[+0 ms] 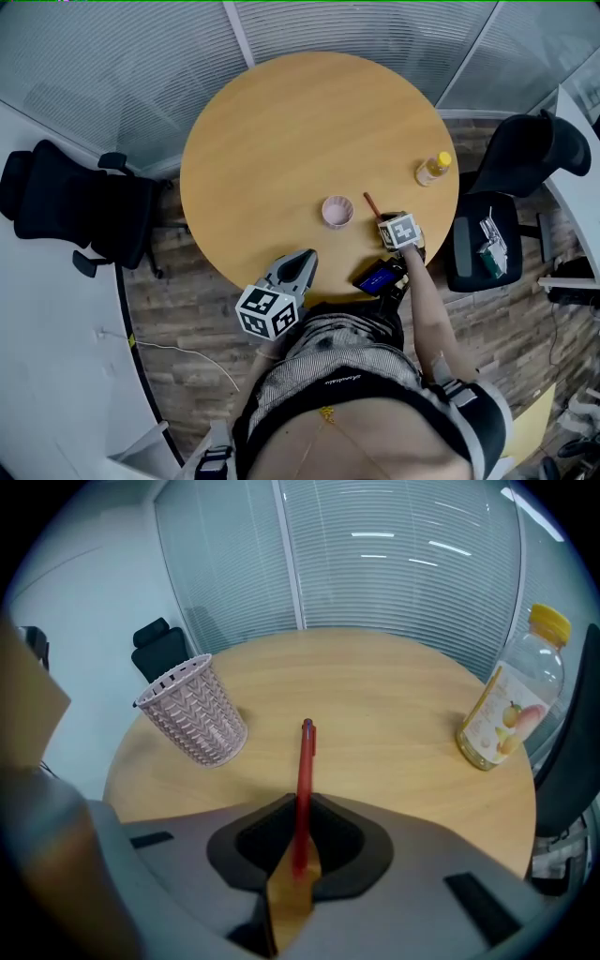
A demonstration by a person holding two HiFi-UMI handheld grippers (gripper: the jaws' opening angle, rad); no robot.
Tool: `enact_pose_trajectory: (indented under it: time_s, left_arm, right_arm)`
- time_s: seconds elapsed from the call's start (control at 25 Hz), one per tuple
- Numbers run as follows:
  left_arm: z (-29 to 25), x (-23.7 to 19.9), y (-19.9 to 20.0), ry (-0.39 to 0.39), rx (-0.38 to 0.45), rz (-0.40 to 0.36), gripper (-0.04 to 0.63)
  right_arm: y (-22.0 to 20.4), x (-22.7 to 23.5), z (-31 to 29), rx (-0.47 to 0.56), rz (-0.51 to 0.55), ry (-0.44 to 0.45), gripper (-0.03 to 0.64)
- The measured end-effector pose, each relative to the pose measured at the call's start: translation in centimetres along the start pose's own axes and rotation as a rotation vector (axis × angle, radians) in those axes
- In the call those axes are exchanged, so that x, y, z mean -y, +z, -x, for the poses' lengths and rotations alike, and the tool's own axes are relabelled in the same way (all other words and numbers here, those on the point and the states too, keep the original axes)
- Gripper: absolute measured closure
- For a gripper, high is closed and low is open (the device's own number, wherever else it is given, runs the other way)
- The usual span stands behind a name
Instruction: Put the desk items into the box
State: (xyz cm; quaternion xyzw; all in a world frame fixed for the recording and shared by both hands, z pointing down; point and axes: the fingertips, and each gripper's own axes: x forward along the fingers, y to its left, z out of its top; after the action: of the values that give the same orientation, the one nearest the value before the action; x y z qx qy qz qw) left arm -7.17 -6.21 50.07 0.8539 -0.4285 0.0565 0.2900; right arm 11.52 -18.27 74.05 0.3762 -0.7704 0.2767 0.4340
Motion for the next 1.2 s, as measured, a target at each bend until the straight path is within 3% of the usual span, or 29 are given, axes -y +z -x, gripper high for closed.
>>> enact_pose_trajectory:
  time_s: [0.68, 1.2]
  left_arm:
    - [-0.4, 0.1, 0.1, -0.028, -0.008, -0.003, 0.577]
    - [-0.2, -0.4, 0.0, -0.018, -0.005, 0.012, 0.577]
  right_arm:
    - [5.6, 0.1, 6.6, 0.169, 0.130, -0.019, 0.555]
    - [9.3, -3.3, 12.5, 0.299, 0.128, -0.013, 0.555]
